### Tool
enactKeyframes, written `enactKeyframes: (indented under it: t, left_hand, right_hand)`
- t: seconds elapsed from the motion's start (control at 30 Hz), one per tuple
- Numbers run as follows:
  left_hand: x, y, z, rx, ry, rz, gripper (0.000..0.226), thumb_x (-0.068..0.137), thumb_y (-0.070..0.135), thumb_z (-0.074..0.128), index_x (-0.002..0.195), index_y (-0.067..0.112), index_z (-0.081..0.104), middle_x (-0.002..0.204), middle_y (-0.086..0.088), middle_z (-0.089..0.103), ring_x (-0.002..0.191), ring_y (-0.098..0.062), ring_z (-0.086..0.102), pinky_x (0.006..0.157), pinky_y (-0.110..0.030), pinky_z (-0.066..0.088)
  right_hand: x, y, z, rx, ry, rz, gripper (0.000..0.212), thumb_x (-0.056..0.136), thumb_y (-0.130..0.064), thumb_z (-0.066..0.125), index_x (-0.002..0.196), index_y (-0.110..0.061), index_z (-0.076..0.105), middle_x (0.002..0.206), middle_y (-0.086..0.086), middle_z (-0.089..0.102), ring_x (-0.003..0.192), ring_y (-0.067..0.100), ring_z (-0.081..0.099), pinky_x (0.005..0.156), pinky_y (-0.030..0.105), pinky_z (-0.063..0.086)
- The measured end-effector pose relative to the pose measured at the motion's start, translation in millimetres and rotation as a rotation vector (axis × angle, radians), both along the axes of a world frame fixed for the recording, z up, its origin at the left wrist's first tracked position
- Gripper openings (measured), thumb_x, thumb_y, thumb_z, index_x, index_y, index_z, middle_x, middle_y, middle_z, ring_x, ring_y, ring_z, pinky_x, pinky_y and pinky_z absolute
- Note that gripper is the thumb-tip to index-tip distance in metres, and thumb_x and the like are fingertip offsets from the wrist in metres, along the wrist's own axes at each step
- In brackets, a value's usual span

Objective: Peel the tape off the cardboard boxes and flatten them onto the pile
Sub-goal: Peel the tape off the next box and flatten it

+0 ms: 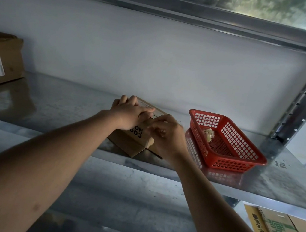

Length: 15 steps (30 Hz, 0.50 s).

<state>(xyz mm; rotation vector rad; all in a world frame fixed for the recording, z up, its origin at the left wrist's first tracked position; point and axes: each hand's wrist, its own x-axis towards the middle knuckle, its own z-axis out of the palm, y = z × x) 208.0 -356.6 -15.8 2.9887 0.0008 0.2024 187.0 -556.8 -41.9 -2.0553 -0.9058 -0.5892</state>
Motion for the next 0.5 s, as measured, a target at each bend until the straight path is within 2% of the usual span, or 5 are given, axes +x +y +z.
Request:
enactKeyframes:
  t: [0.13, 0.27, 0.43, 0.5]
  left_hand:
    - [2.8, 2.2, -6.8, -0.038, -0.026, -0.006, 0.046, 0.100, 0.072, 0.011, 0.144, 0.075, 0.024, 0.135, 0.006, 0.034, 0.123, -0.021, 0.023, 0.106, -0.041, 0.018]
    - [2.5, 5.6, -11.6, -0.077, -0.015, -0.002, 0.044, 0.101, 0.069, 0.011, 0.143, 0.076, 0.021, 0.144, 0.009, 0.029, 0.131, -0.022, 0.021, 0.112, -0.041, 0.015]
    - [0.2, 1.3, -6.9, -0.063, 0.002, -0.009, 0.048, 0.101, 0.067, 0.008, 0.147, 0.072, 0.023, 0.147, 0.006, 0.030, 0.134, -0.022, 0.020, 0.111, -0.042, 0.014]
    - [-1.3, 0.7, -2.5, -0.082, 0.027, -0.008, 0.048, 0.101, 0.068, 0.010, 0.147, 0.073, 0.025, 0.147, 0.006, 0.031, 0.135, -0.023, 0.021, 0.112, -0.042, 0.015]
  right_hand:
    - [-1.8, -0.9, -3.1, 0.077, 0.187, -0.002, 0.007, 0.088, -0.013, 0.080, 0.092, -0.018, 0.083, 0.107, -0.003, 0.068, 0.100, 0.014, 0.066, 0.086, 0.043, 0.059]
    - [-3.6, -6.2, 6.8, 0.354, 0.455, 0.133, 0.007, 0.097, -0.009, 0.070, 0.094, -0.007, 0.076, 0.093, 0.009, 0.078, 0.092, 0.030, 0.075, 0.091, 0.056, 0.058]
    - [-0.7, -4.1, 17.9, 0.184, 0.386, -0.025, 0.008, 0.091, -0.025, 0.078, 0.088, -0.019, 0.081, 0.082, -0.003, 0.076, 0.080, 0.020, 0.075, 0.081, 0.052, 0.061]
    - [-1.8, -1.9, 17.0, 0.208, 0.396, -0.057, 0.006, 0.090, -0.022, 0.079, 0.087, -0.017, 0.081, 0.079, -0.002, 0.077, 0.077, 0.019, 0.076, 0.079, 0.050, 0.062]
